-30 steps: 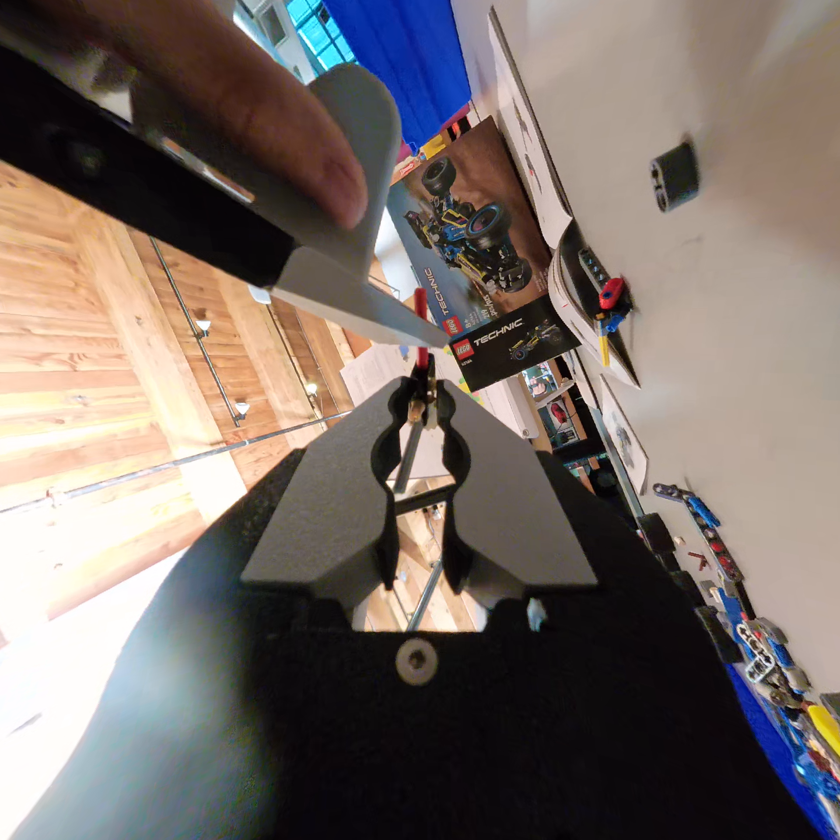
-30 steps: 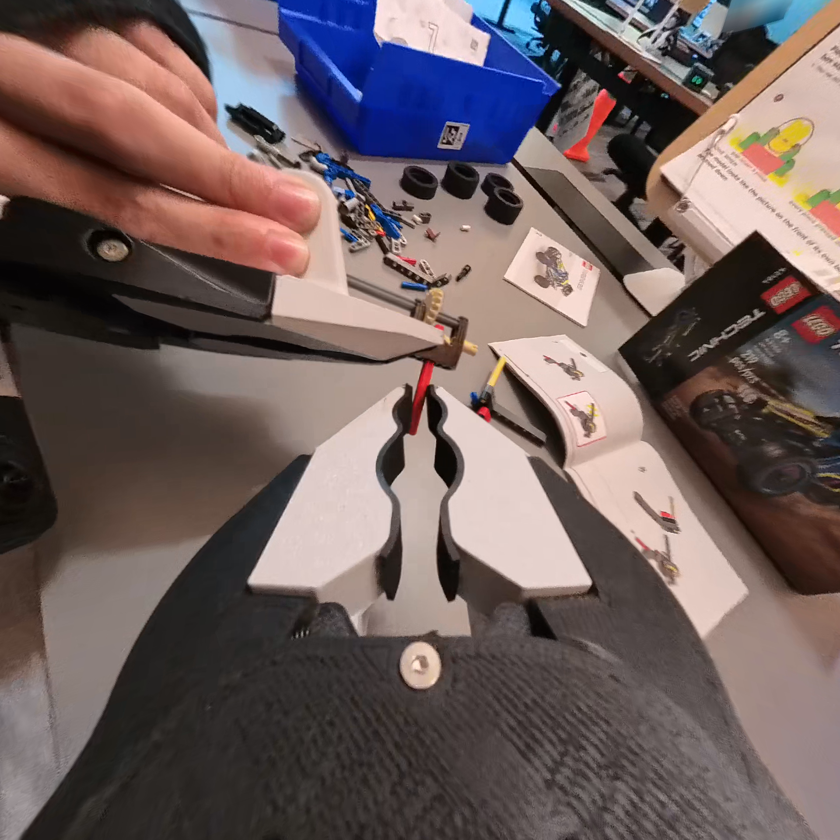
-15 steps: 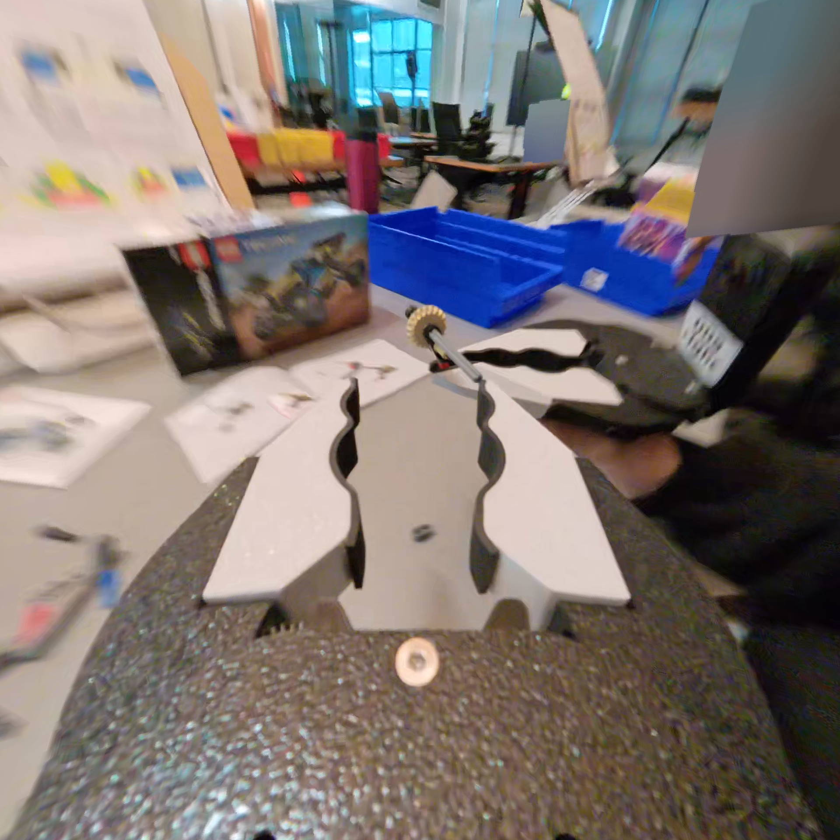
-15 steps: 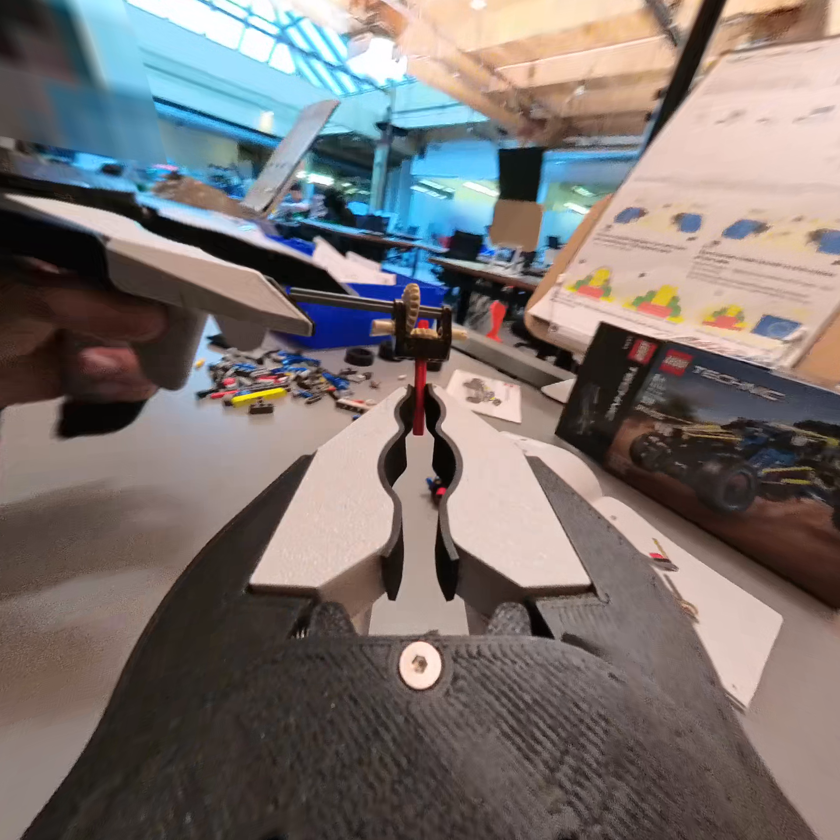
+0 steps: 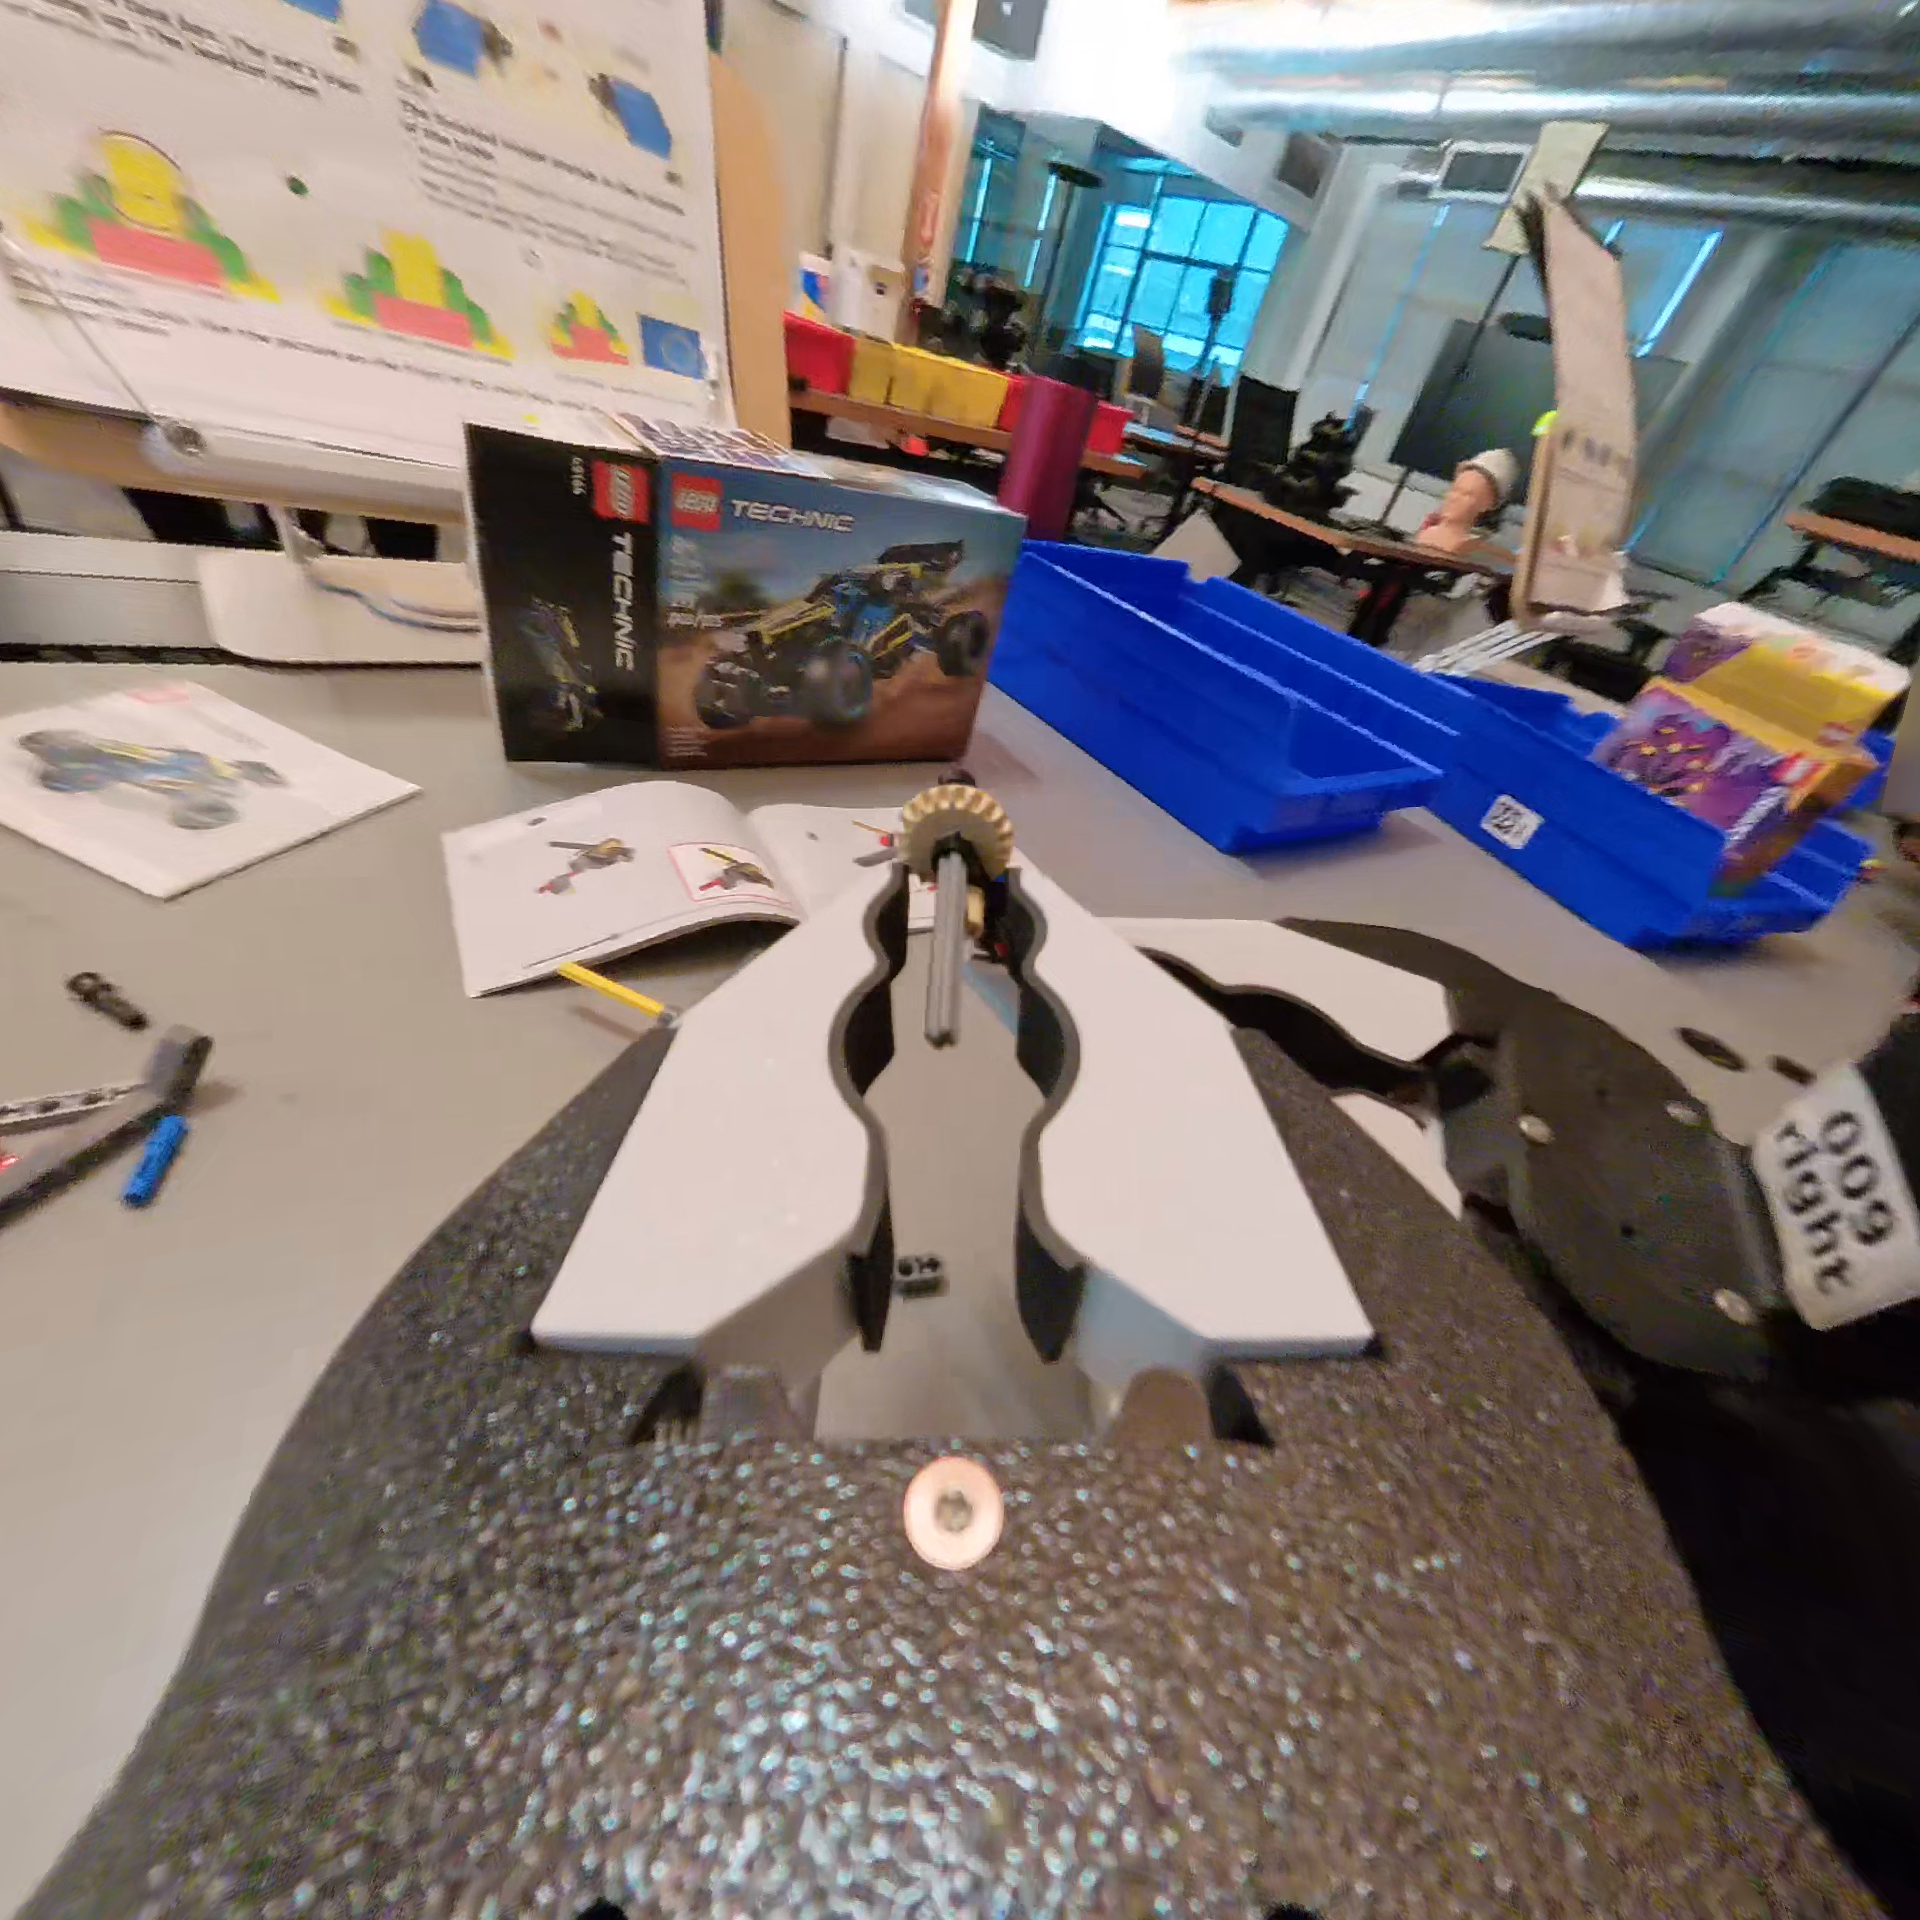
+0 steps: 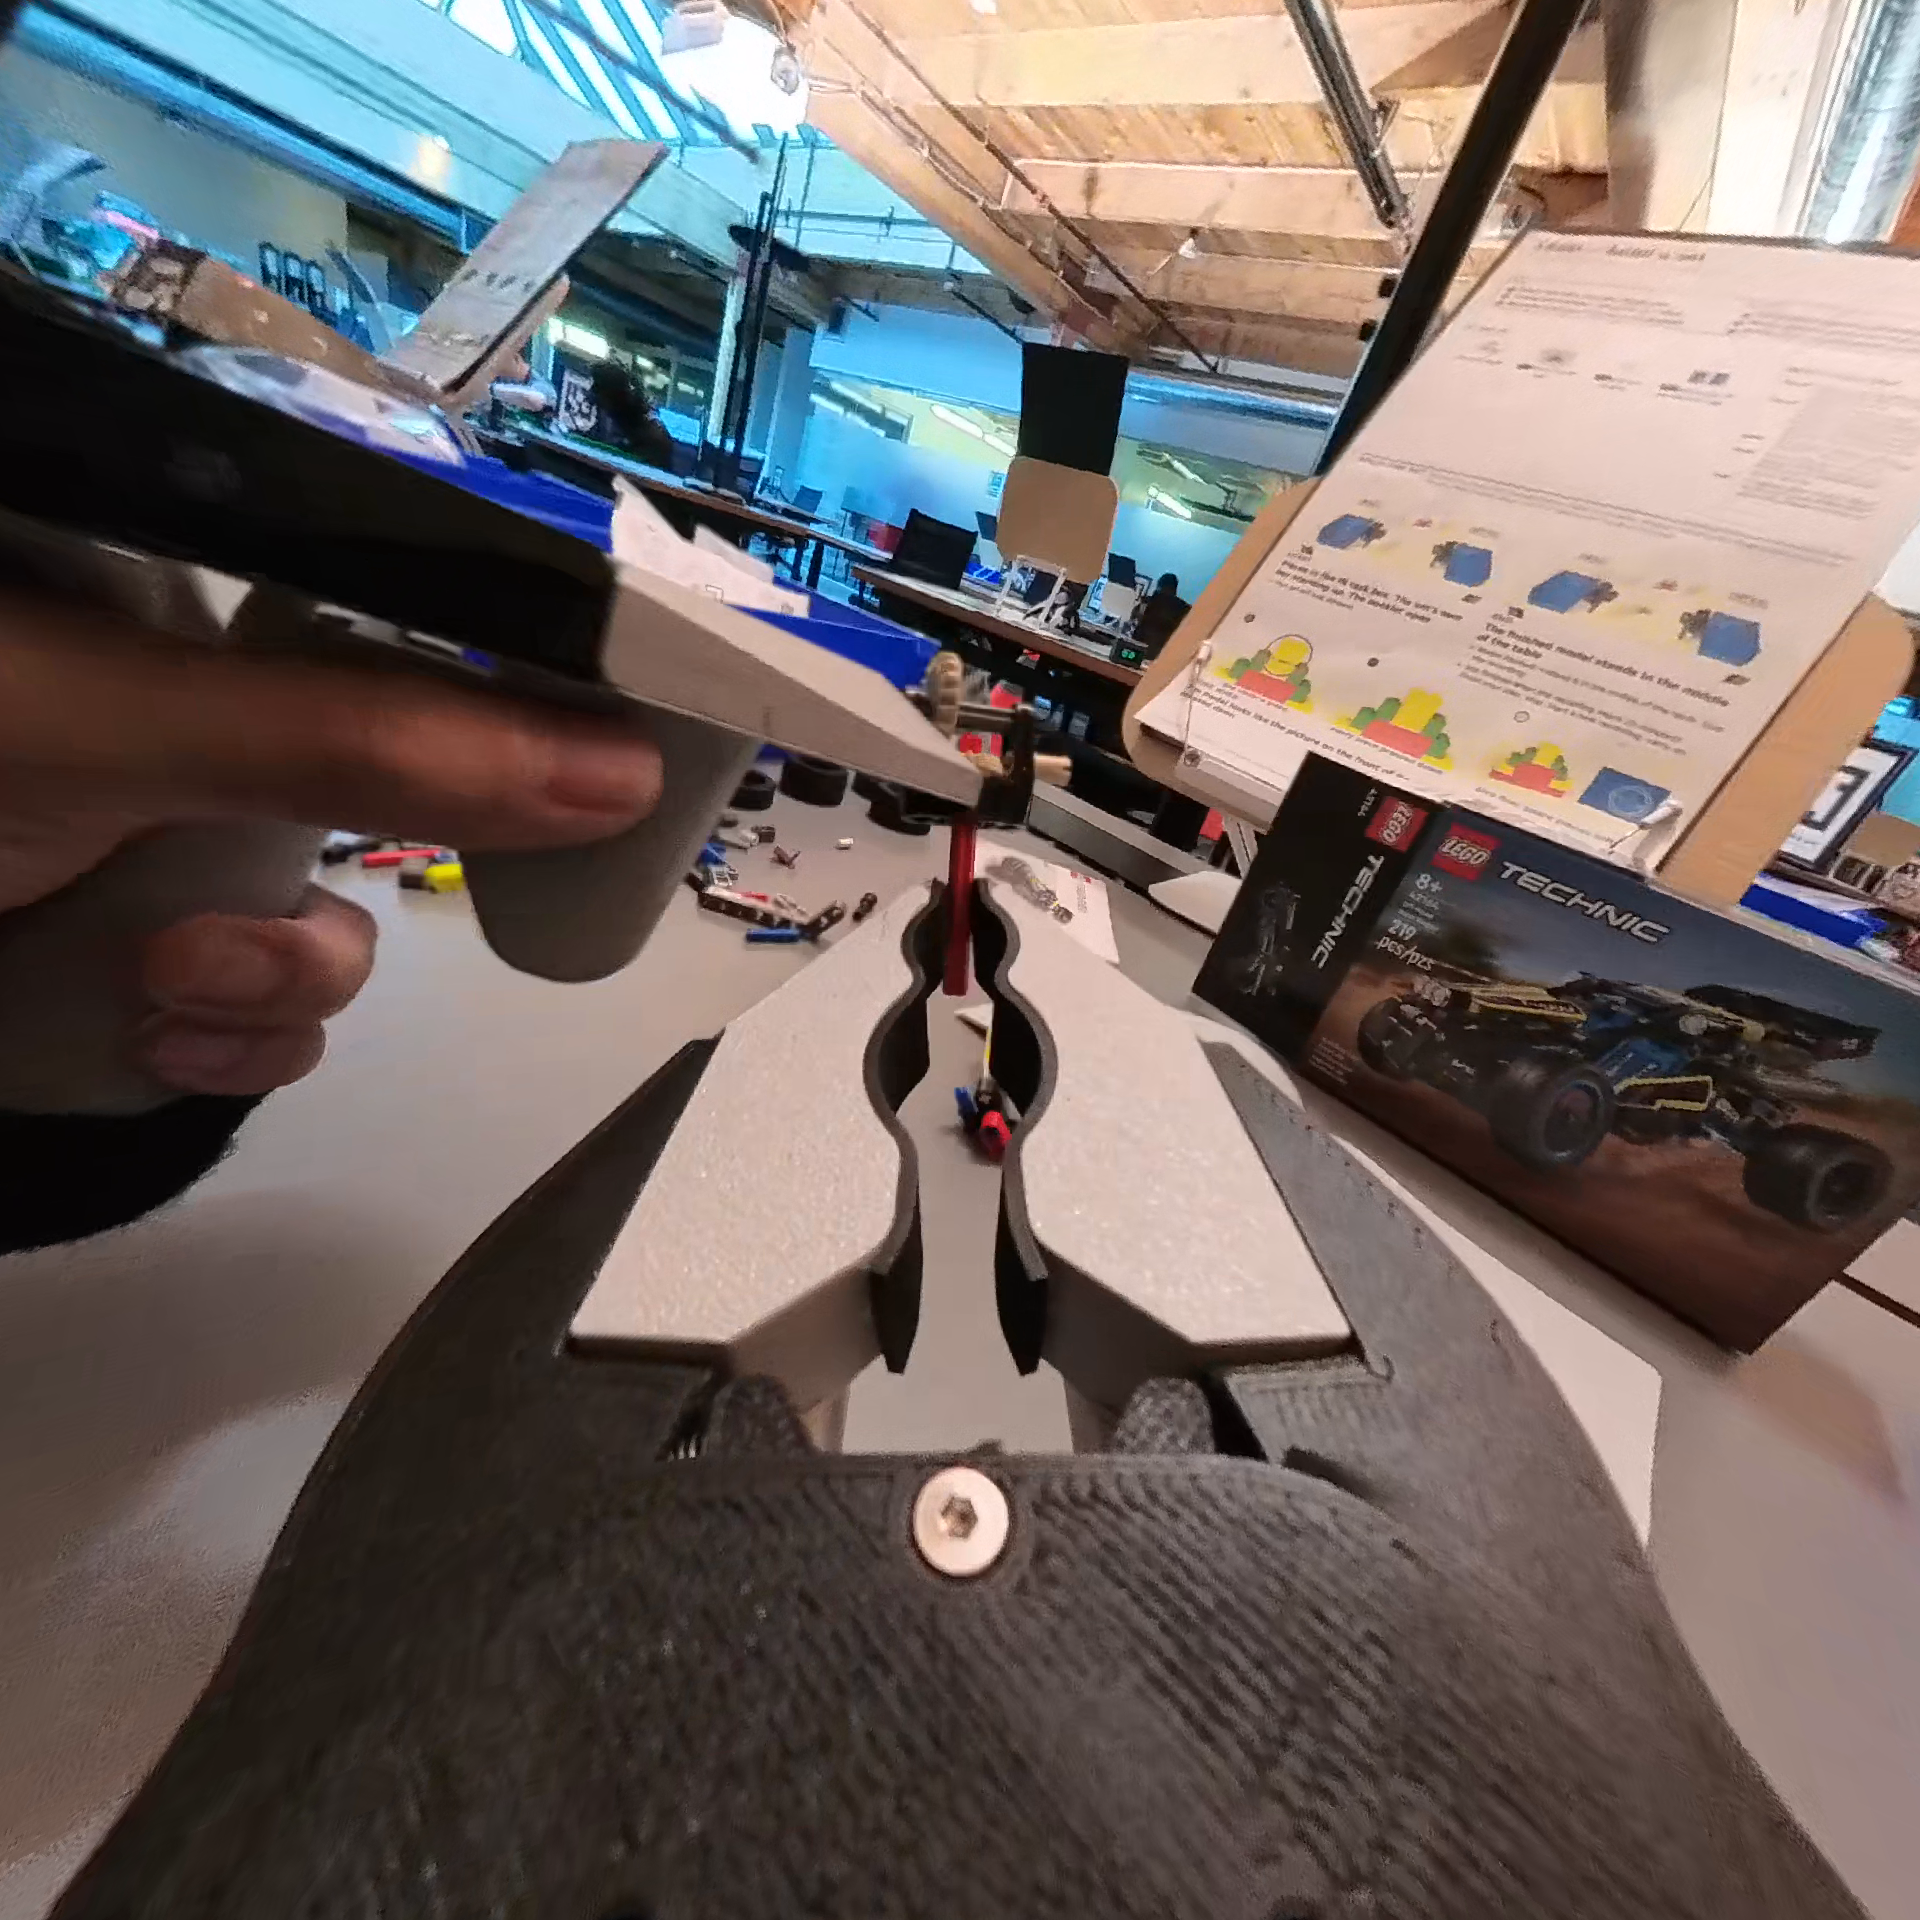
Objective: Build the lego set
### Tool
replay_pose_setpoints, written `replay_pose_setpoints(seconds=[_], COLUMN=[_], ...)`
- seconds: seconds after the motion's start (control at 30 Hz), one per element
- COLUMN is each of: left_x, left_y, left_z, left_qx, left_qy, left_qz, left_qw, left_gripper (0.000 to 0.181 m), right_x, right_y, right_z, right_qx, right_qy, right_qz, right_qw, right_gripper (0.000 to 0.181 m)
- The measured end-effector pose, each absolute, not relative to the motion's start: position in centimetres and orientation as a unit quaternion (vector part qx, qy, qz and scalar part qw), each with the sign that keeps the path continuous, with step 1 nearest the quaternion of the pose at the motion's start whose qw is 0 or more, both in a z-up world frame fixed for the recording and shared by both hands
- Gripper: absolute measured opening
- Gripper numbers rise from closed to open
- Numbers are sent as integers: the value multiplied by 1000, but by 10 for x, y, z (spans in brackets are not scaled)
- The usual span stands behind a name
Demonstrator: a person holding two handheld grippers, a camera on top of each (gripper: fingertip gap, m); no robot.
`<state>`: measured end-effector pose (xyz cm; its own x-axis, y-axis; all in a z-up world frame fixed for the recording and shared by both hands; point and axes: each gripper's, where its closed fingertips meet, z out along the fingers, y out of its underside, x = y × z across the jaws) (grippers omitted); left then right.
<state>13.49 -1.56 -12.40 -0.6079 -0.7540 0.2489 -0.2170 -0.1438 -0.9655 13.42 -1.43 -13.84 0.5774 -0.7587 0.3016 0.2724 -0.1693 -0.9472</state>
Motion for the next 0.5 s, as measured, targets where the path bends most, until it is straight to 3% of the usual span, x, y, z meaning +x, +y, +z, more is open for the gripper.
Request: replay_pose_setpoints(seconds=[0.2,0.37,0.5], left_x=[140,135,138], left_y=[-17,-17,-18], left_z=[-135,-167,-186], left_qx=[-376,-318,-322], left_qy=[642,715,728], left_qz=[-635,-592,-588], left_qw=[208,189,141], left_gripper=[13,5,5], right_x=[136,119,121], right_y=[-14,-23,-28], right_z=[-151,-214,-237], right_qx=[-680,-852,-873], right_qy=[182,149,164], right_qz=[-394,-217,-169], right_qw=[591,452,426], right_gripper=[3,25,25])
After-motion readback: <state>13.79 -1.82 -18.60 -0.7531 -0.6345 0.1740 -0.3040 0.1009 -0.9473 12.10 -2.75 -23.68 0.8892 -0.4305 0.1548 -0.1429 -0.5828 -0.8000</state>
